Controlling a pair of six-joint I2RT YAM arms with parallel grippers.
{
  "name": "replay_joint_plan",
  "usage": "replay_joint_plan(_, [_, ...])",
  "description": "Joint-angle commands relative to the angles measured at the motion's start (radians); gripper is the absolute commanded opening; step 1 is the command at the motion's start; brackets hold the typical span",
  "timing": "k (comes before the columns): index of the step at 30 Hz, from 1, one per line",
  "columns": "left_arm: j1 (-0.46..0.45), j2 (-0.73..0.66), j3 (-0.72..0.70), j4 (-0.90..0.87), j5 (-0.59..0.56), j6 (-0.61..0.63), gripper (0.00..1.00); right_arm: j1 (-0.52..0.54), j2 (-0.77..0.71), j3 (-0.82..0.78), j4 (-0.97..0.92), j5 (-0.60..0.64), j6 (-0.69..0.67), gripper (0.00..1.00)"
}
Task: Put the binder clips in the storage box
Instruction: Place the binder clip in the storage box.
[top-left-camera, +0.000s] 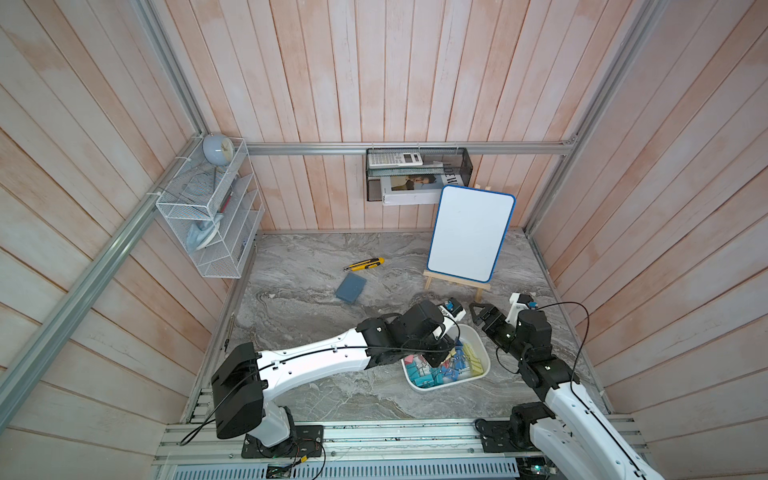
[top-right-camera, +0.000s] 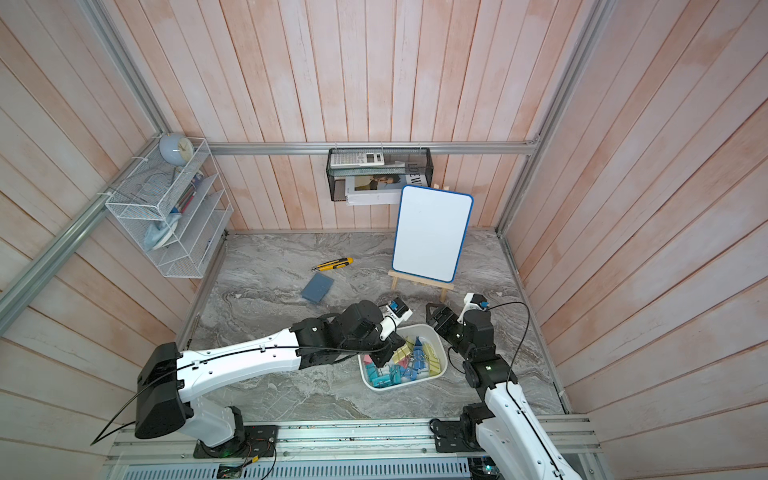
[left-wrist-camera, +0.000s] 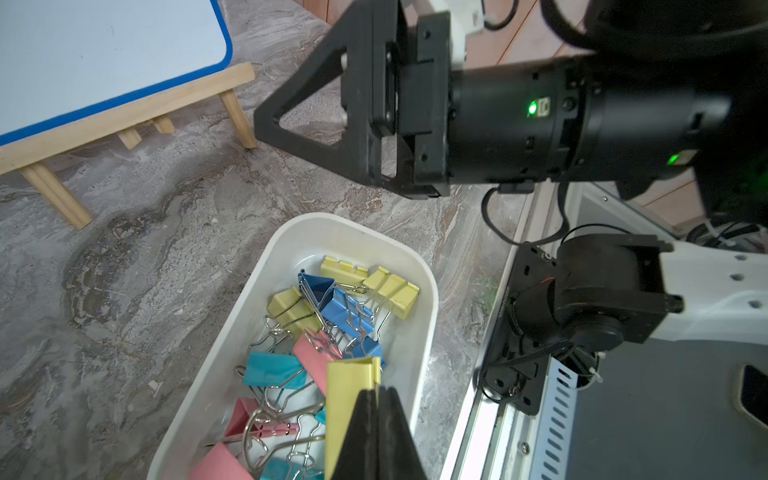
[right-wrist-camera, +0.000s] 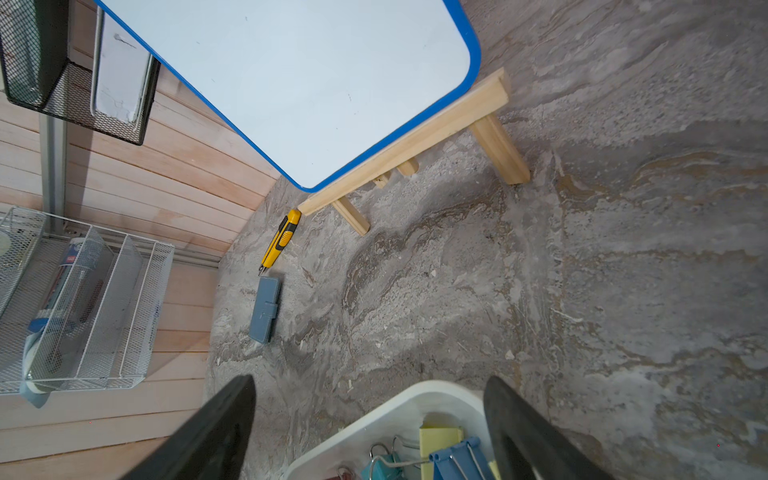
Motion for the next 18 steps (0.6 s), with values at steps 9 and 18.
replay_joint_plan(9, [-0.002,0.195,0.135,0.143,-0.029,0.056,0.0,-0.021,-0.061,-0.01,-0.103,0.093,0.028,0.9])
replay_joint_plan(18, [-0.002,0.362,0.235,0.227,0.019,0.034,0.0,-0.11,-0.103,-0.022,-0.155,0.077,0.042,0.9])
